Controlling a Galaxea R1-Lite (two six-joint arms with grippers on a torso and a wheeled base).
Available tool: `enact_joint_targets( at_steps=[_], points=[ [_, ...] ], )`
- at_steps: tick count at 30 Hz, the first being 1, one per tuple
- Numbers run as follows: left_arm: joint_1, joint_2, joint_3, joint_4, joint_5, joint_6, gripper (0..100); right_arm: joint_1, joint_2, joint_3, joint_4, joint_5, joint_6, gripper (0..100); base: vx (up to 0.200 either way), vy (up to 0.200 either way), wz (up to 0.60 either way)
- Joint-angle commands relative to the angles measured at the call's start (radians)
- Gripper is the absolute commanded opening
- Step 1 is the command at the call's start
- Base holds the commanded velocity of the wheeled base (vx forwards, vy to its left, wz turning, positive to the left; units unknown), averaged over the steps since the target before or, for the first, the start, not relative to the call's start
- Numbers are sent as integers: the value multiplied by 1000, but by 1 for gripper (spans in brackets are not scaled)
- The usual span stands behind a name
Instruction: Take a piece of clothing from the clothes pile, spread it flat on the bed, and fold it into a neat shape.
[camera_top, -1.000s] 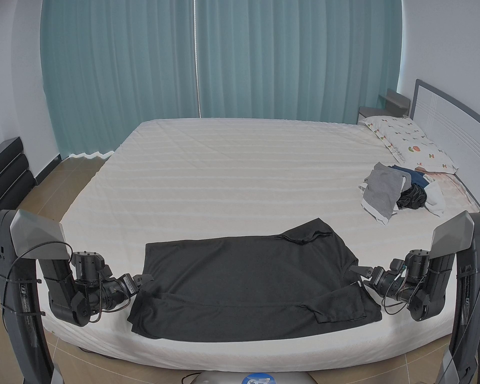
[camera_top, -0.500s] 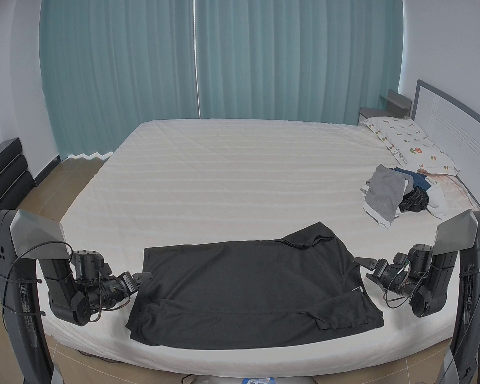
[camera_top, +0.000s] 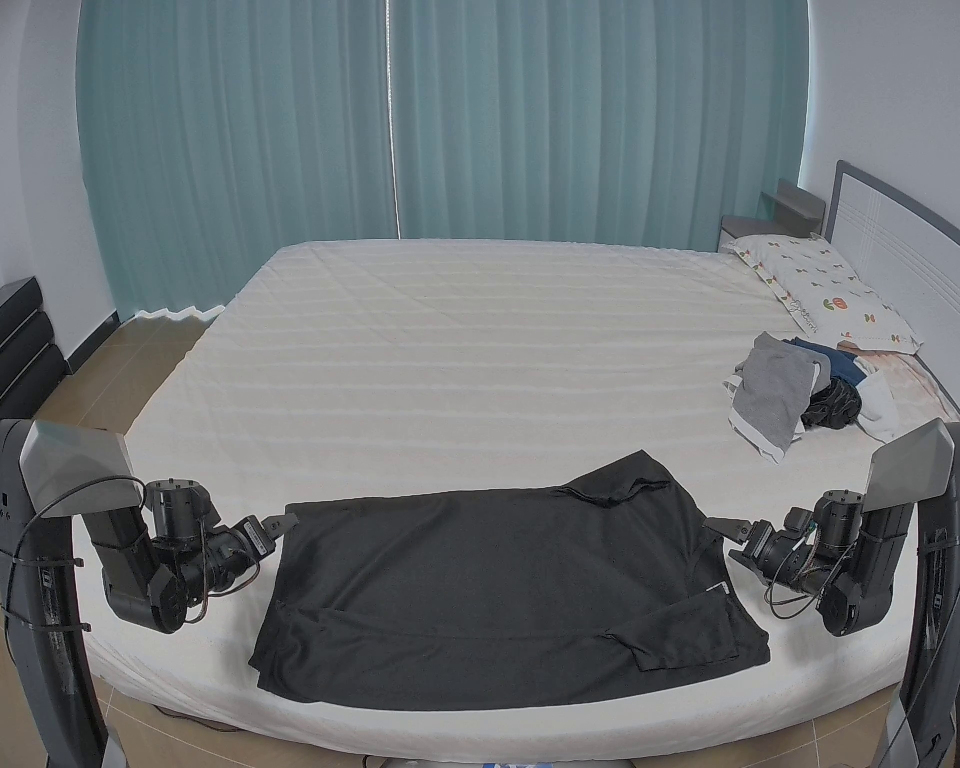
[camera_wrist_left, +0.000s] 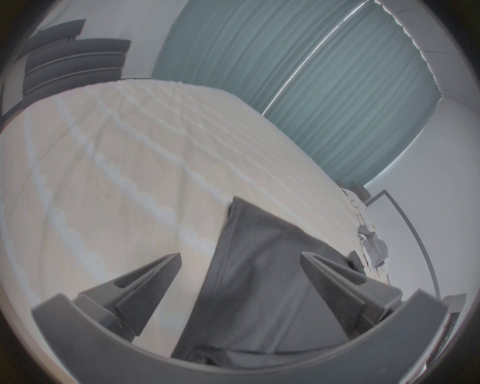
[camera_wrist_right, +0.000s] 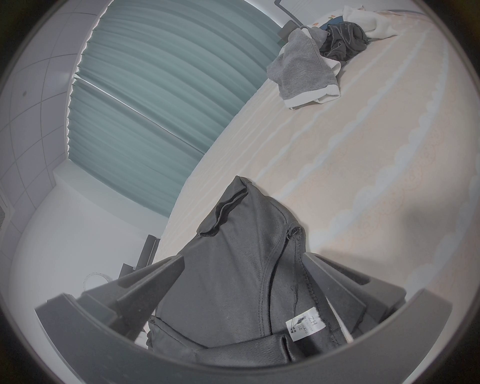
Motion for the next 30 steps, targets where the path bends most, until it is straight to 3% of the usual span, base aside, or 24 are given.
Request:
enact_joint_targets(
  at_steps=[1,12,17,29,30],
  points=[
    [-15,8,-80,18,32,-7,100,1,2,3,-7,0,0,100,0,0,0],
    [-44,77,-381,239,49,-10,100,5,22,3,-7,-3,-17,100,0,0,0],
    [-67,157,-401,211,104,-16,100,5,36,1,-7,-4,-31,100,0,0,0],
    [-79,188,-434,207,116,-20,100,4,37,-5,-7,-7,-59,100,0,0,0],
    [-78,192,-440,207,118,-20,0,1,34,-7,-7,-15,-59,100,0,0,0]
  ],
)
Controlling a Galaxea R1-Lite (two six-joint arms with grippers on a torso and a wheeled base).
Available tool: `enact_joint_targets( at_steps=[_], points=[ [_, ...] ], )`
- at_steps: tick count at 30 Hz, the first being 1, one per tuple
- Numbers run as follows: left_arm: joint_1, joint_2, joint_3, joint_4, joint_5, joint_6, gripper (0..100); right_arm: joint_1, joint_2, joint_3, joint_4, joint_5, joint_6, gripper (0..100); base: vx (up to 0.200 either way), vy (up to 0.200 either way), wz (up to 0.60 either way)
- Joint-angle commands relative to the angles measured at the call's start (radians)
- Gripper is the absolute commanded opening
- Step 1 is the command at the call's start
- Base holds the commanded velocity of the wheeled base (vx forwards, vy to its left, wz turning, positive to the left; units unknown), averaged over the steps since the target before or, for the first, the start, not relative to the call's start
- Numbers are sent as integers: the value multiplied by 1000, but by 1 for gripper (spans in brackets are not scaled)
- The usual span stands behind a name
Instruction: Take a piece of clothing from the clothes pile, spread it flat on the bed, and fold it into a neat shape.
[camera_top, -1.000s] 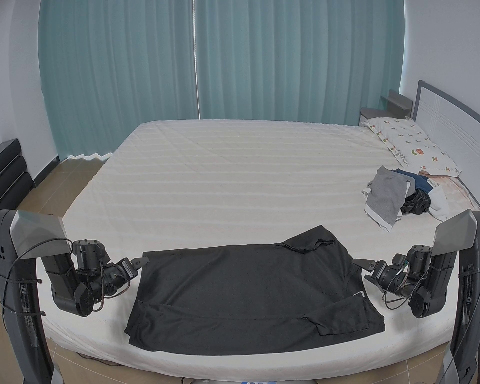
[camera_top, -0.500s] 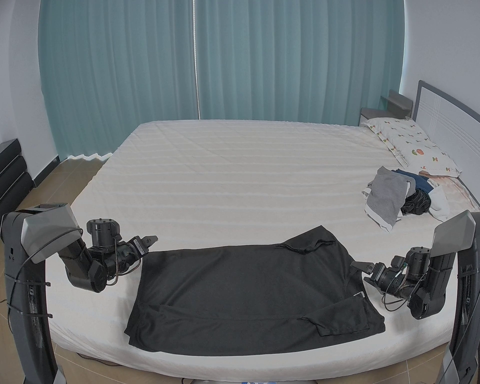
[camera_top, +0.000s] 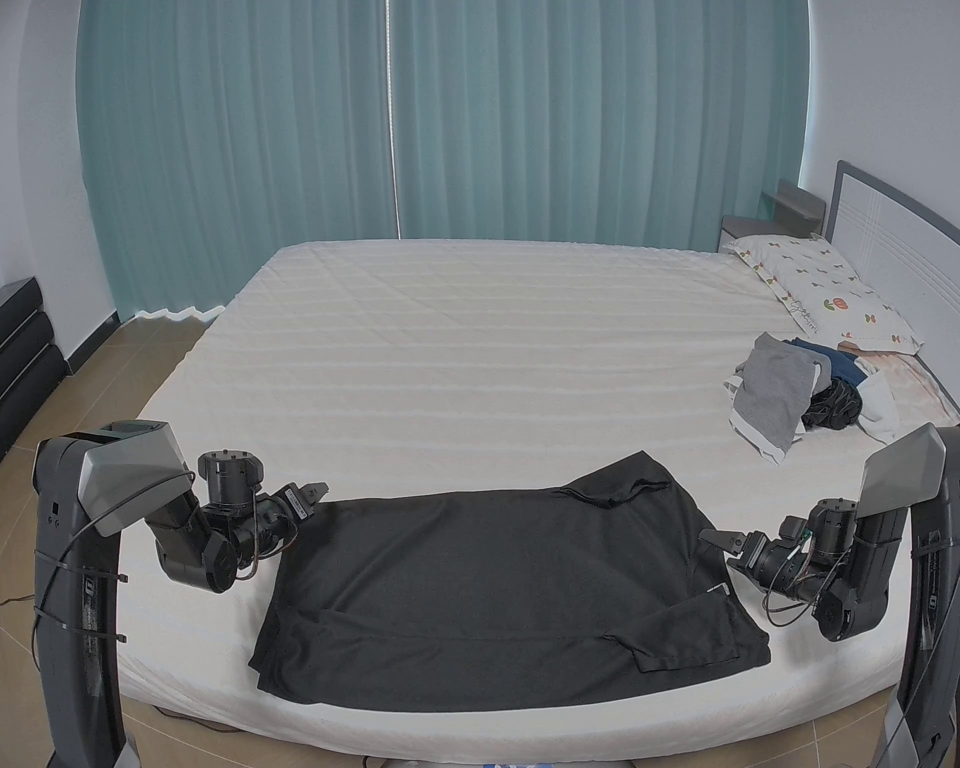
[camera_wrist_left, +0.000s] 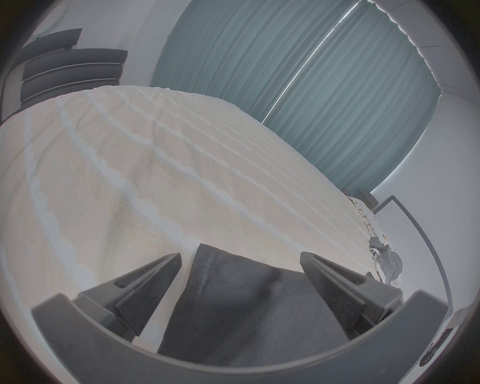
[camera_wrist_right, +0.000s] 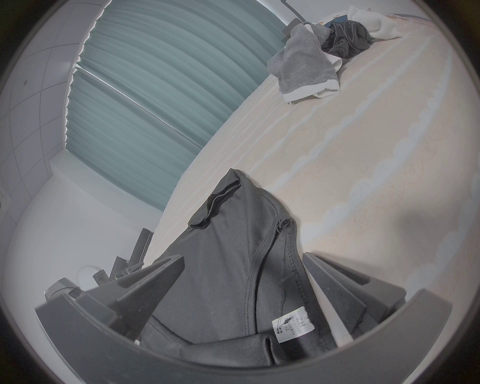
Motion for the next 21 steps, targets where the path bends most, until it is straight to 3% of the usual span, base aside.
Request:
enact_joint_targets(
  at_steps=[1,4,10,16,21],
  points=[
    [-3,30,-28,0,7,0,0,-6,-6,-6,-8,-13,0,100,0,0,0],
    [3,27,-39,-2,10,-11,0,-11,-13,-12,-8,-34,2,100,0,0,0],
    [16,10,-48,0,6,-161,0,9,-63,-81,3,-96,2,100,0,0,0],
    [20,7,-34,0,6,-166,0,79,-70,-185,68,-146,-1,100,0,0,0],
    [20,10,-23,0,3,-167,0,184,-118,-435,463,-208,3,100,0,0,0]
  ],
)
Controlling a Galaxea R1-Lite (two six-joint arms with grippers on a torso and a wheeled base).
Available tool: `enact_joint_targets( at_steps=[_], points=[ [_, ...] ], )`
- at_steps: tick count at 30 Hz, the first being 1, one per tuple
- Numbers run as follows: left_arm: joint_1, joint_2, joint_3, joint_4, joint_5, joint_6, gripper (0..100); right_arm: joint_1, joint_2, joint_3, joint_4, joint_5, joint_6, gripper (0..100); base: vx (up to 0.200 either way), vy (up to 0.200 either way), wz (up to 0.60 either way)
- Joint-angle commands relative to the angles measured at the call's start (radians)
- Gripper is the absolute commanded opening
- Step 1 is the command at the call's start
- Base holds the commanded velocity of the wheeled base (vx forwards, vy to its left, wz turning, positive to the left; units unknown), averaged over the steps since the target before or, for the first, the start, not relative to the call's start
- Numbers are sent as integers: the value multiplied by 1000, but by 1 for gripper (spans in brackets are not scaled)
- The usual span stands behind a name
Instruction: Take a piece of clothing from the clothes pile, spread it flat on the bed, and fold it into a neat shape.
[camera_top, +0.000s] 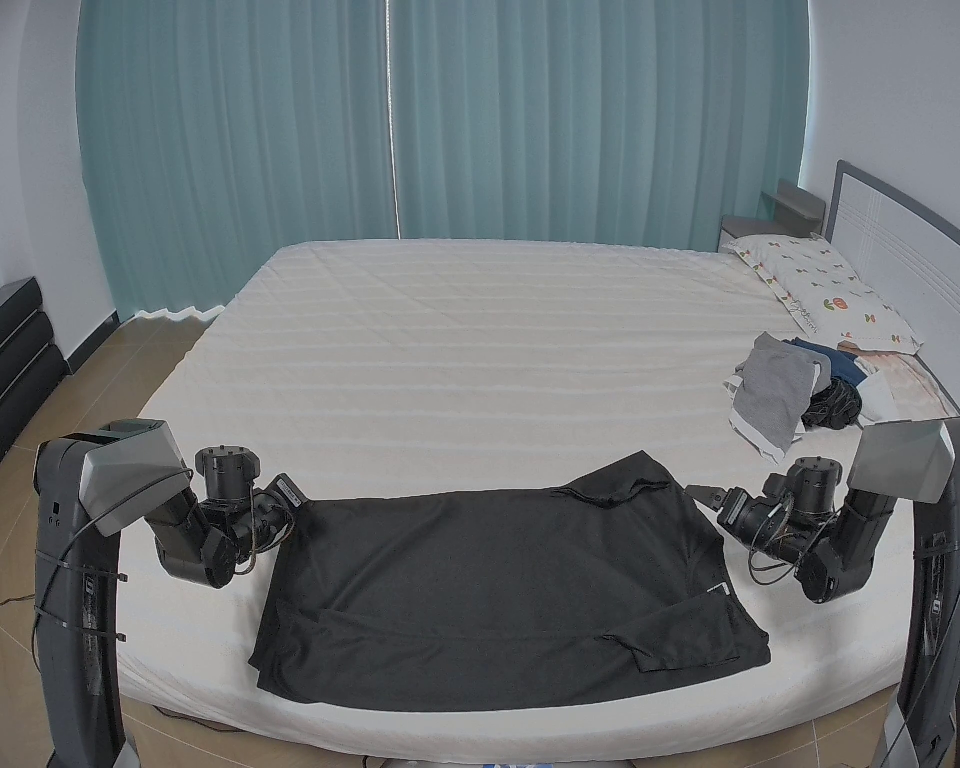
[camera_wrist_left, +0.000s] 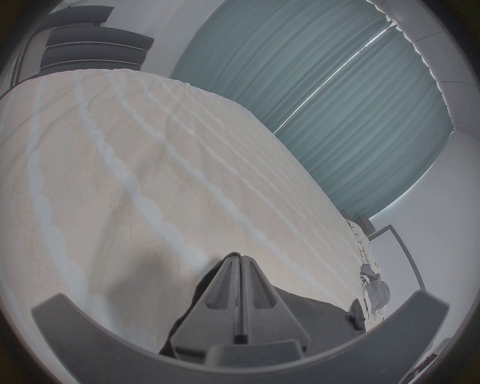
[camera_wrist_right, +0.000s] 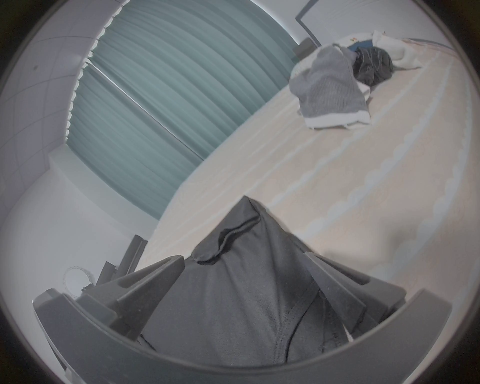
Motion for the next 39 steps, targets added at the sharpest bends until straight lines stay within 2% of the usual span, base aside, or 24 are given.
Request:
enact_joint_targets(
  at_steps=[1,5,10,19,26,27,34,37,39],
  points=[
    [3,-4,16,0,-4,-2,0,123,-40,-261,313,-79,5,100,0,0,0],
    [1,-4,18,0,-4,-2,0,181,19,-396,429,-142,3,100,0,0,0],
    [1,-1,18,0,-2,-2,0,218,56,-463,526,-153,6,100,0,0,0],
    [1,-2,25,0,-2,-2,0,234,161,-602,596,-230,3,100,0,0,0],
    [1,-2,28,0,-2,-2,0,232,207,-700,618,-239,6,100,0,0,0],
    [1,-2,28,0,-2,-2,0,232,216,-724,609,-240,8,0,0,0,0],
    [0,-1,28,0,-1,-2,0,232,223,-807,609,-245,8,0,0,0,0],
    [0,-1,28,0,-1,-2,0,234,248,-887,607,-251,5,0,0,0,0],
    [0,-1,28,0,-1,-2,0,234,280,-968,609,-279,0,0,0,0,0]
  ],
)
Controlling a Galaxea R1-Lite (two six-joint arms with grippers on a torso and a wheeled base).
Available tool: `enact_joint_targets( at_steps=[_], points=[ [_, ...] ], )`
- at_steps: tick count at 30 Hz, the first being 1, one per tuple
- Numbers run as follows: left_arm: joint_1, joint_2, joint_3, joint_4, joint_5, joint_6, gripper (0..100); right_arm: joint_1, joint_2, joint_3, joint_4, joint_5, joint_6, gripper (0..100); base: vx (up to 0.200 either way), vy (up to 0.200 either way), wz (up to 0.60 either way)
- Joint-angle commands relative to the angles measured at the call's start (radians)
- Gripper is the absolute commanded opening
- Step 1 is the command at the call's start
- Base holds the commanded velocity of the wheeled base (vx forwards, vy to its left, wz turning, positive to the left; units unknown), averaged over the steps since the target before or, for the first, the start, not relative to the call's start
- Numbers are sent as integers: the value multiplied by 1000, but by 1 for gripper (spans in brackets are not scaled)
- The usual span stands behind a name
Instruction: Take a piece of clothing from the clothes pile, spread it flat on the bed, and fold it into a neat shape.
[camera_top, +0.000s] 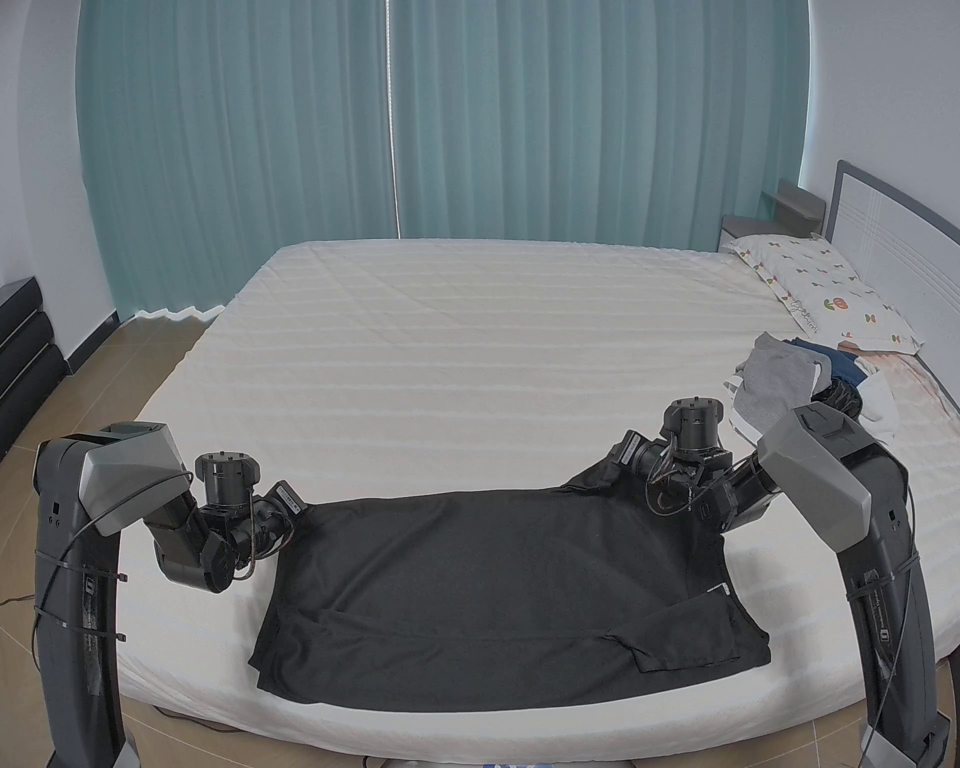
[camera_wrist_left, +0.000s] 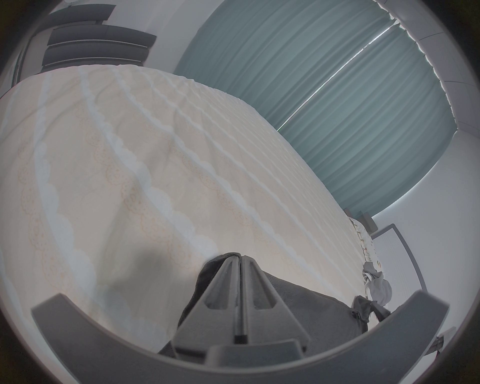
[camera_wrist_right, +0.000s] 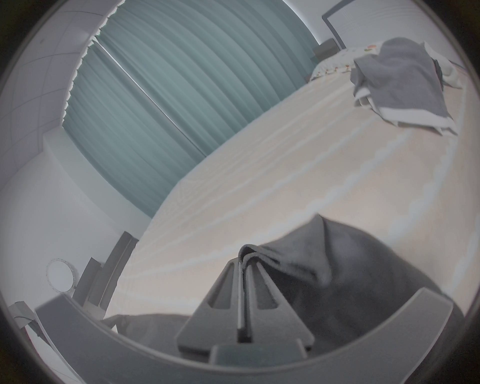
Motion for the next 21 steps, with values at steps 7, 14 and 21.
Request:
enact_joint_targets(
  at_steps=[7,14,21],
  points=[
    [-2,0,0,0,0,2,0,9,160,-335,14,-103,-7,0,0,0,0],
    [-2,0,0,0,2,3,0,8,201,-403,44,-102,-7,100,0,0,0],
    [-2,0,1,0,2,3,0,2,221,-453,49,-102,-7,100,0,0,0]
  ],
)
